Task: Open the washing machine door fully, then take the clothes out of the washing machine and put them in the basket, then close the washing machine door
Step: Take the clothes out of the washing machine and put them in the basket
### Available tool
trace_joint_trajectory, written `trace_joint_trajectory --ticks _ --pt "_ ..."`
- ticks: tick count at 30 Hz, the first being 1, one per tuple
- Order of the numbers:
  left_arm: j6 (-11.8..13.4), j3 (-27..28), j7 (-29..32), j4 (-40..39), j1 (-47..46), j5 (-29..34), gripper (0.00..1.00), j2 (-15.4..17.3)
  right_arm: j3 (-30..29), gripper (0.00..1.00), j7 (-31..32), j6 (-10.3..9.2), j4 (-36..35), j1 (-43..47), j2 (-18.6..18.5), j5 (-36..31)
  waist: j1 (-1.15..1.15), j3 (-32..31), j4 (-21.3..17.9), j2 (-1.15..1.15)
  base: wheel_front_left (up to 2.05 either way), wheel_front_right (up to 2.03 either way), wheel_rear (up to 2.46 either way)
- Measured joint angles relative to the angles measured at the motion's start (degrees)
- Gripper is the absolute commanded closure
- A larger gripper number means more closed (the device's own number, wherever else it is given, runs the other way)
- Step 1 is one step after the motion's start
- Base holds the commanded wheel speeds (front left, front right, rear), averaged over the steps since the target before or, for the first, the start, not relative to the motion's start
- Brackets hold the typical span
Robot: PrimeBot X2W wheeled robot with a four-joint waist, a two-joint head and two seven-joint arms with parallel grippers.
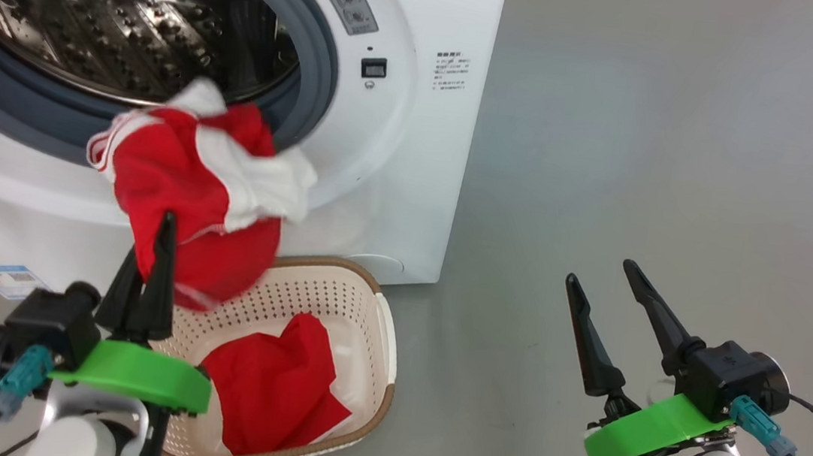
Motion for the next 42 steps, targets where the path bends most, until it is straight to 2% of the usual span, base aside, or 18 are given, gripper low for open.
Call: trace_joint_trajectory --ticks 16,22,26,42 --pt "3.9 -1.3 4.2 -14.4 8.3 0.6 1.0 0.3 -0.3 0.0 0.0 0.0 -0.7 0.8 0.0 0.5 0.0 -1.5 -0.4 0.0 0.0 0.0 0.0" --pt "3.9 -2.2 5.1 -14.4 8.7 0.7 1.0 0.2 -0.4 0.0 0.0 0.0 -1.2 0.8 0.0 1.0 0.0 -0.3 -0.3 0.0 0.0 0.0 0.0" --pt "3.7 -2.5 5.0 -9.0 7.2 -0.6 1.0 -0.7 -0.3 0.0 0.0 0.0 -1.3 0.7 0.0 1.0 0.0 1.2 -0.1 0.0 0.0 0.0 0.0" --pt "-2.8 -3.7 -0.9 24.9 -12.4 -3.7 1.0 -4.6 -0.1 0.0 0.0 0.0 -2.4 -2.6 0.1 1.0 0.0 10.6 -0.6 0.0 0.0 0.0 0.0"
